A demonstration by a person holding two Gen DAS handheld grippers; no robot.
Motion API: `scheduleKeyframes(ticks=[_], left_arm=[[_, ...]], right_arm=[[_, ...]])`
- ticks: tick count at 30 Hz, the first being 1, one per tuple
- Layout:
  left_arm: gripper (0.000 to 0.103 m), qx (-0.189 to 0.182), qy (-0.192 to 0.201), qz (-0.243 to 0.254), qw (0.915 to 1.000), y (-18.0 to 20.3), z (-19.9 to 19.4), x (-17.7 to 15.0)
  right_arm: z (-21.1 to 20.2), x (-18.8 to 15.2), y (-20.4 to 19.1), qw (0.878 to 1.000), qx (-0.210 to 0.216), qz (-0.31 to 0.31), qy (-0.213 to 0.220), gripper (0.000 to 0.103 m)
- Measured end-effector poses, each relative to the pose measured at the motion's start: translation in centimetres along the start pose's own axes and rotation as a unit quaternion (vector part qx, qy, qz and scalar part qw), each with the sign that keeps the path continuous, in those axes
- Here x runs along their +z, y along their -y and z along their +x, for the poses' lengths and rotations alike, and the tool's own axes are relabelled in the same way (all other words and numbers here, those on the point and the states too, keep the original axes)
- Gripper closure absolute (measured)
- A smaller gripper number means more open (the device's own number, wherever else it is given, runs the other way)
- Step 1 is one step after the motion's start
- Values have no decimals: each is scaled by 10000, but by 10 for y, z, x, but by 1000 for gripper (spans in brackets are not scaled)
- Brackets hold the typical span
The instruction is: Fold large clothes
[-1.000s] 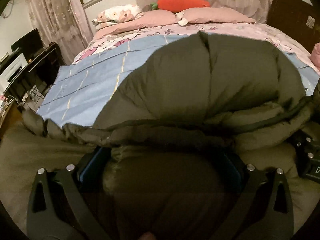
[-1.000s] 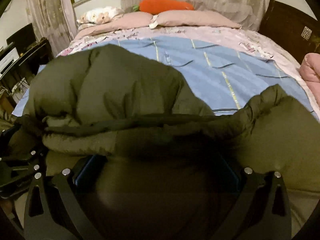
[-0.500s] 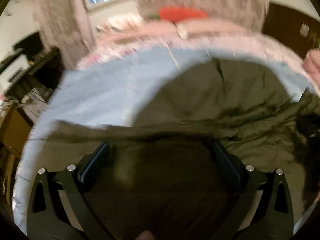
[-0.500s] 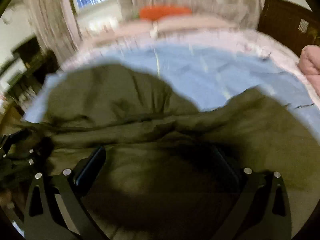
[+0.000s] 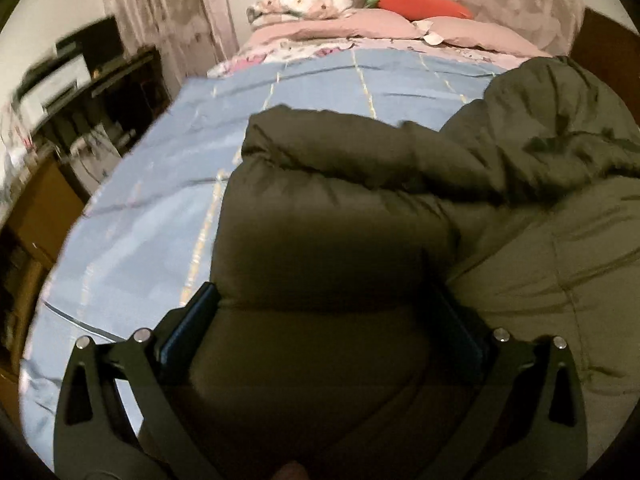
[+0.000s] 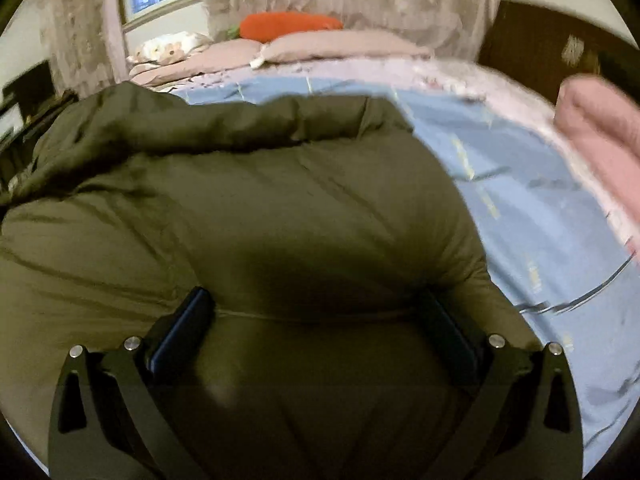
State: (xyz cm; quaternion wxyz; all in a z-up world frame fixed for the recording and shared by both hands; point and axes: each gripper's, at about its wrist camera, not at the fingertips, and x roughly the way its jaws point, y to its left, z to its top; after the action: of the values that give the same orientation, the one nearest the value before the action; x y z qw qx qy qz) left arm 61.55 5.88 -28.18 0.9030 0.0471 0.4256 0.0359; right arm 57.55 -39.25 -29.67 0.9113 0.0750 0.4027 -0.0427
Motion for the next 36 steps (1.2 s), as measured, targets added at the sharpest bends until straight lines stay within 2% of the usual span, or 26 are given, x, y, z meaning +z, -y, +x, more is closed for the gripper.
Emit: scheduleKeyframes(ticks=[6,11,14,15,16,17,19,21,25,27,30,32,36], left_arm=[[2,-349,99,-277,9990,-5,19,-14],[2,-362,82,-276,9989,-1,26,-11],[2,-340,-147,-228,9991,-3,19,-4],[2,-299,-218,-246,9990,-7,8,-4],[2,-257,-222,-293,9990,-9,-3,-6],[2,-249,-178,-359,9989,-13,-22,-9],[2,-500,67,-496,9975,-21,-72,-22],[2,-529,409,-397,9970,-21,-134,-44],[2,-325,856,-73,9958,-10,-247,-100],[2,-178,982,-15,9950,-3,-304,-137],[2,-47,815,-64,9966,6,-357,-181],[2,-99,626,-167,9979,11,-390,-213],[2,-47,213,-275,9994,24,-430,-261]], right_arm=[[16,-11,-3,9996,218,132,145,1],[23,-13,-6,9997,104,150,152,1],[9,-5,-8,9995,-3,264,-143,1],[0,-1,-5,9987,31,467,-215,1],[-19,-1,-3,9969,213,748,-97,1],[-54,-6,-2,9923,543,1069,321,1],[-124,-28,-7,9839,843,1277,923,1],[-173,-57,-13,9824,899,1314,974,1],[-248,-123,-24,9853,888,1367,514,1],[-283,-165,-33,9900,653,1244,125,1],[-324,-215,-47,9947,276,903,-397,1],[-350,-245,-60,9960,91,739,-488,1],[-395,-294,-86,9981,85,270,-556,1]])
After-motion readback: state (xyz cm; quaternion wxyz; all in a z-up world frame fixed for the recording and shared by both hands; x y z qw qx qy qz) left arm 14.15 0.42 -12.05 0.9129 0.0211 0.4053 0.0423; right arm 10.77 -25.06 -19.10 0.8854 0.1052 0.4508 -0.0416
